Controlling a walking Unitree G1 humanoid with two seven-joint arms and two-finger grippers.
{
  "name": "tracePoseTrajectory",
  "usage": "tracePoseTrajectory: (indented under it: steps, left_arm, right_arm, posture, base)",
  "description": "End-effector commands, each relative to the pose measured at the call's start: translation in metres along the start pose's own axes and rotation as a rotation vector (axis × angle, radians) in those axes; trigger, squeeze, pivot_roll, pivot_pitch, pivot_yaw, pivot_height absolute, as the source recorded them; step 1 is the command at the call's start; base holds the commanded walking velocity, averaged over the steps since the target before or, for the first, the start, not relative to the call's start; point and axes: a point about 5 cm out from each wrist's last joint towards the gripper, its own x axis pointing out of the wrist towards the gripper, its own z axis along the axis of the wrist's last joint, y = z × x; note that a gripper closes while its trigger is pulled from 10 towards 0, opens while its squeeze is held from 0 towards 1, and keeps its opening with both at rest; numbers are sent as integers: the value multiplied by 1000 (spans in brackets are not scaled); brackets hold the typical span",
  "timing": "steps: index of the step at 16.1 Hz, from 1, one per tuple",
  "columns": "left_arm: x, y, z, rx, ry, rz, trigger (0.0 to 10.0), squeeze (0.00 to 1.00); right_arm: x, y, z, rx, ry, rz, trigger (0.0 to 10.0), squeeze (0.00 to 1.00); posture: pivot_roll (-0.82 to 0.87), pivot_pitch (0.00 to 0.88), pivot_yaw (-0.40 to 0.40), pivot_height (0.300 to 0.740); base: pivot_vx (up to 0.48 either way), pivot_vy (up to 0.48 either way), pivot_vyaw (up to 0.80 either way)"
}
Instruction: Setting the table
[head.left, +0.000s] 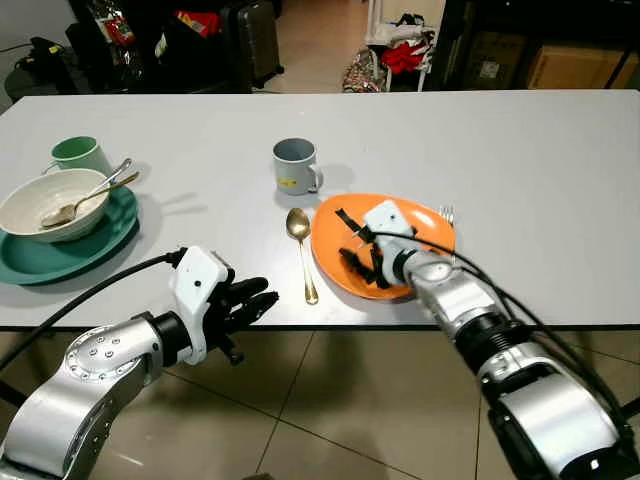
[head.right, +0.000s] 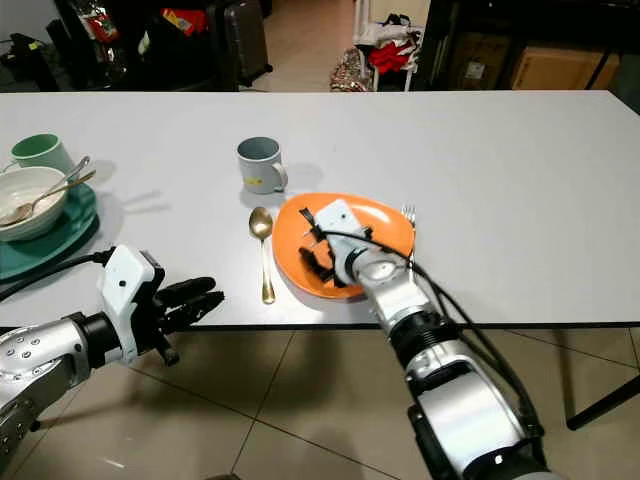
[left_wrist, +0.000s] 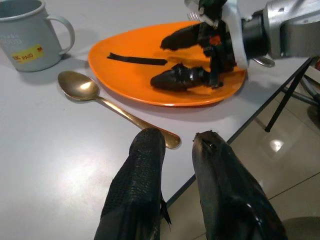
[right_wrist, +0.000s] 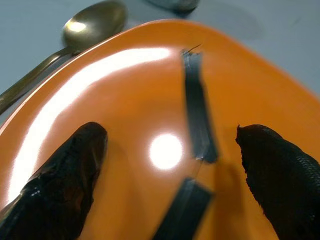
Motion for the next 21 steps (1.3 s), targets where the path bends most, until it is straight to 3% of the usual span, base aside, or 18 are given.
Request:
tracePoseTrajectory:
  steps: [1,3,6,16,21]
  left_arm:
    - [-2,2,3,20,0,3,10000,0]
    - [-1,2,4,21,0,3,10000,0]
    - [-1,3,4,22,-2,8,10000,0]
    - [2,4,6,24,-8,7,10000,0]
    - [1,4,8,27,-10,10,10000,0]
  right_arm:
    - [2,7,-3,-10,14,33,10000,0]
    - [5,20,-11,14,46,99,10000,0]
    - [6,25,-11,23,42,127,10000,0]
    - [1,-5,-11,17,45,38,10000,0]
    - [-1,-9,13,74,-104,94,10000,0]
  posture:
    - [46,25,83,740]
    - [50,27,81,740]
    - [54,28,78,740]
    - [50,36,84,740]
    - [55,37,82,740]
  base:
    - [0,0,0]
    - [0,0,0]
    - [0,0,0]
    - [0,0,0]
    - [0,0,0]
